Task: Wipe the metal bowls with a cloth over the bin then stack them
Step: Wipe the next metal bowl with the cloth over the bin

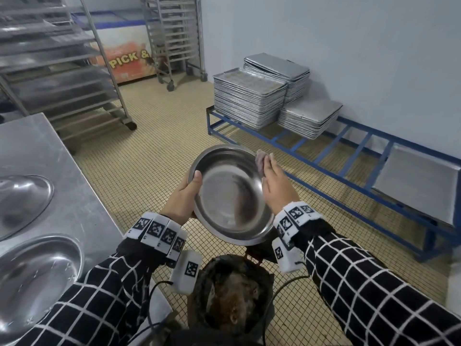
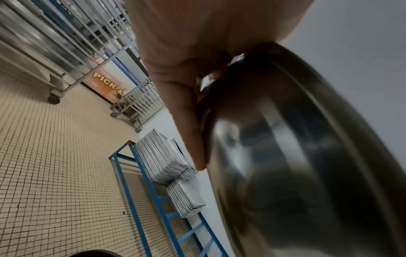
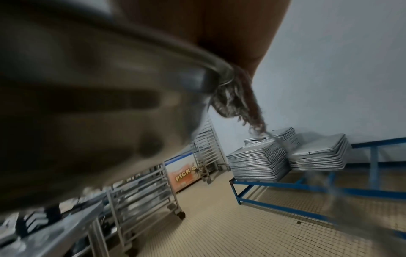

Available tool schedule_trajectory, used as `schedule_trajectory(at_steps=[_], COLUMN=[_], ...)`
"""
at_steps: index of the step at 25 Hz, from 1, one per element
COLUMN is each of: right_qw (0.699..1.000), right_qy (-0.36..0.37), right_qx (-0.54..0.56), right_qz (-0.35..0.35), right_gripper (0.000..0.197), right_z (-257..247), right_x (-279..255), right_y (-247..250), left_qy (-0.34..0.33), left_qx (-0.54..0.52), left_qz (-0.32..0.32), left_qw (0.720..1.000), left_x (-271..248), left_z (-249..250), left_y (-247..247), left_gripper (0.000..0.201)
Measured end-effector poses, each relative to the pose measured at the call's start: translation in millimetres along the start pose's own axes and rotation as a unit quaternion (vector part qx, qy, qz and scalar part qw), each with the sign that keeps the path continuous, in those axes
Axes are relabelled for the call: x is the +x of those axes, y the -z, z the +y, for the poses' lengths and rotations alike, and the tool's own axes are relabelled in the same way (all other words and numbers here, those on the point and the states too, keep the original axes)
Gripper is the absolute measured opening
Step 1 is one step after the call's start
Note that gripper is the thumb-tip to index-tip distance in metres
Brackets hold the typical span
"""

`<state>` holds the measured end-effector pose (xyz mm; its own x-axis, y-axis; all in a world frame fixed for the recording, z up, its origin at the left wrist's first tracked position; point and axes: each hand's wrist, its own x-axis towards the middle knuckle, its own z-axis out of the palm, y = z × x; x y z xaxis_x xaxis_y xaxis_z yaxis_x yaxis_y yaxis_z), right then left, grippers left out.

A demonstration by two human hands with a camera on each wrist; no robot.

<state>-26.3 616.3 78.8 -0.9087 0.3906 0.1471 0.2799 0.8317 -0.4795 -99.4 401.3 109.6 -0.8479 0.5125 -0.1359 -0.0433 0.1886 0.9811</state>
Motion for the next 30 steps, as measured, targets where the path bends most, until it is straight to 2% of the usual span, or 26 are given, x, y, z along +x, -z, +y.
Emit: schedule_trajectory(at_steps=[3, 6, 12, 14, 15, 17, 19, 21, 22, 24, 28, 30], right_qw=[0.991, 0.957, 0.907, 0.910, 0.917, 0.938, 0.959, 0.969, 0.966, 0.945, 0.885, 0.860], right_qy=[-0.013, -0.069, -0.202, -0.206, -0.195, -0.147, -0.098, -0.083, -0.099, -0.151, -0.243, -0.273], right_qx=[0.116, 0.261, 0.300, 0.280, 0.269, 0.257, 0.238, 0.205, 0.207, 0.240, 0.327, 0.362], right_qz=[0.058, 0.110, 0.216, 0.226, 0.220, 0.180, 0.122, 0.109, 0.122, 0.161, 0.225, 0.233], right_gripper=[0.046, 0.035, 0.025, 0.023, 0.020, 0.018, 0.015, 0.018, 0.022, 0.028, 0.024, 0.022], right_z=[6, 5, -1, 2, 4, 9, 9, 8, 7, 5, -14, -25], right_x=[10, 8, -9, -11, -8, -2, 5, 8, 5, -5, -16, -15], right_y=[14, 21, 25, 27, 33, 53, 75, 80, 77, 62, 29, 19], left_qy=[0.015, -0.020, -0.088, -0.101, -0.097, -0.075, -0.052, -0.008, 0.013, 0.016, -0.028, -0.017], left_qx=[-0.041, -0.074, -0.138, -0.126, -0.129, -0.160, -0.200, -0.219, -0.217, -0.194, -0.116, -0.116], left_qz=[-0.002, 0.009, 0.090, 0.083, 0.059, -0.004, -0.052, -0.044, -0.023, 0.006, 0.081, 0.086], left_qw=[0.999, 0.997, 0.982, 0.983, 0.985, 0.984, 0.977, 0.975, 0.976, 0.981, 0.990, 0.989], left_x=[2, 6, 13, 12, 13, 18, 20, 22, 23, 26, 31, 29], left_z=[4, 14, 18, 18, 19, 21, 26, 24, 23, 19, 8, 4], left_y=[4, 2, -29, -35, -35, -27, -22, -21, -21, -21, -31, -39], left_gripper=[0.038, 0.036, 0.023, 0.023, 0.027, 0.042, 0.041, 0.036, 0.034, 0.031, 0.032, 0.045])
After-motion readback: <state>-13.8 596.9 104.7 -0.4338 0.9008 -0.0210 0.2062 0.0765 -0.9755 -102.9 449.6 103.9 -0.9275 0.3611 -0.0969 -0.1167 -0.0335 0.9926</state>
